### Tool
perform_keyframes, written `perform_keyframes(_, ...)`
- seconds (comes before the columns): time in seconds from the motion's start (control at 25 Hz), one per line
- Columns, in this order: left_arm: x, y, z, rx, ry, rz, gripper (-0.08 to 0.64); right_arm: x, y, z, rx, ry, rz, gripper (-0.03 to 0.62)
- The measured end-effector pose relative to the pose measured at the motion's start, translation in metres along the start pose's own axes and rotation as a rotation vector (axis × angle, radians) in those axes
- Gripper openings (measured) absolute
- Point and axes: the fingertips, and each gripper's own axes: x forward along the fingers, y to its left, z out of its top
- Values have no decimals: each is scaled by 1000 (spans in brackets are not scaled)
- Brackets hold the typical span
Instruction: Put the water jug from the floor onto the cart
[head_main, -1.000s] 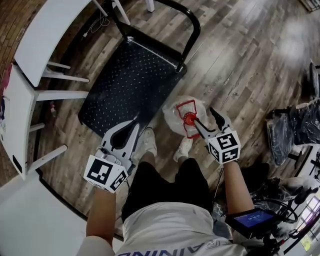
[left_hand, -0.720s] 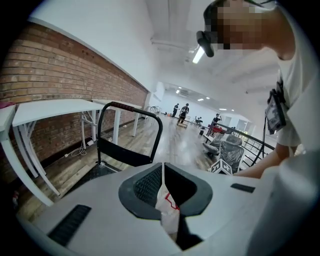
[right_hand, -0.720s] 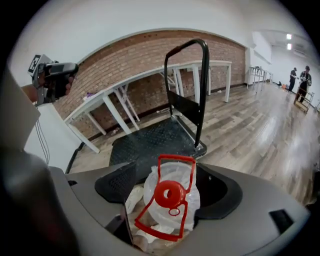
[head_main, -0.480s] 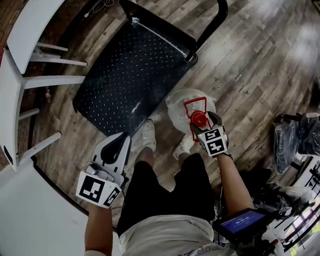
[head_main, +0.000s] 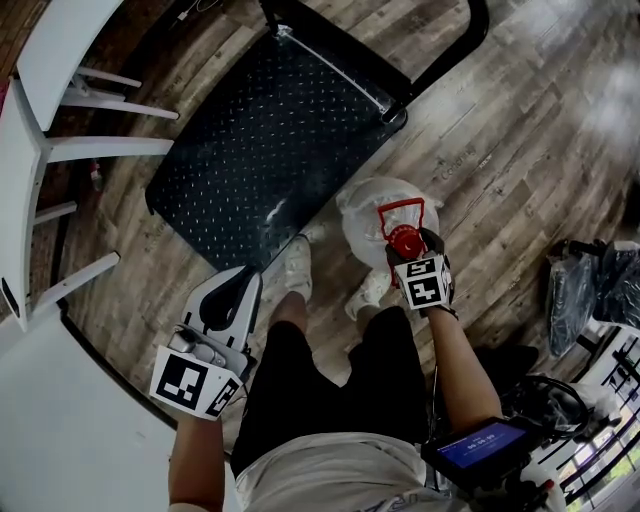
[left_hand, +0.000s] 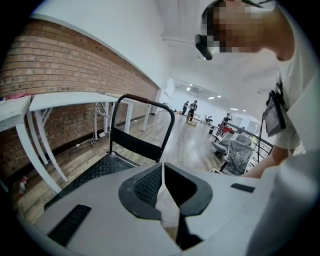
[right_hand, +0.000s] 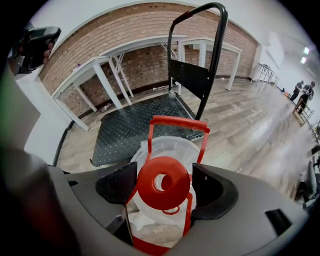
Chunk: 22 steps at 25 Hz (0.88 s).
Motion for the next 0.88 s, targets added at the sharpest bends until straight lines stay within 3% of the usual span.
perform_keyframes(0.28, 1, 0, -3, -2, 0, 8, 15, 5, -6, -11, 35, 0, -56, 314)
perform_keyframes(0.44, -3, 5, -2, -8, -6, 16, 15, -12, -18, -6, 111, -27, -79, 314)
perform_keyframes(0.64, -7, 15, 3, -24, -28, 18, 15, -61, -24, 23, 144, -76, -102, 314)
perform_keyframes(0.88, -10, 24, 20, 6, -74, 23, 15, -140, -15, 79, 86, -144, -108, 314)
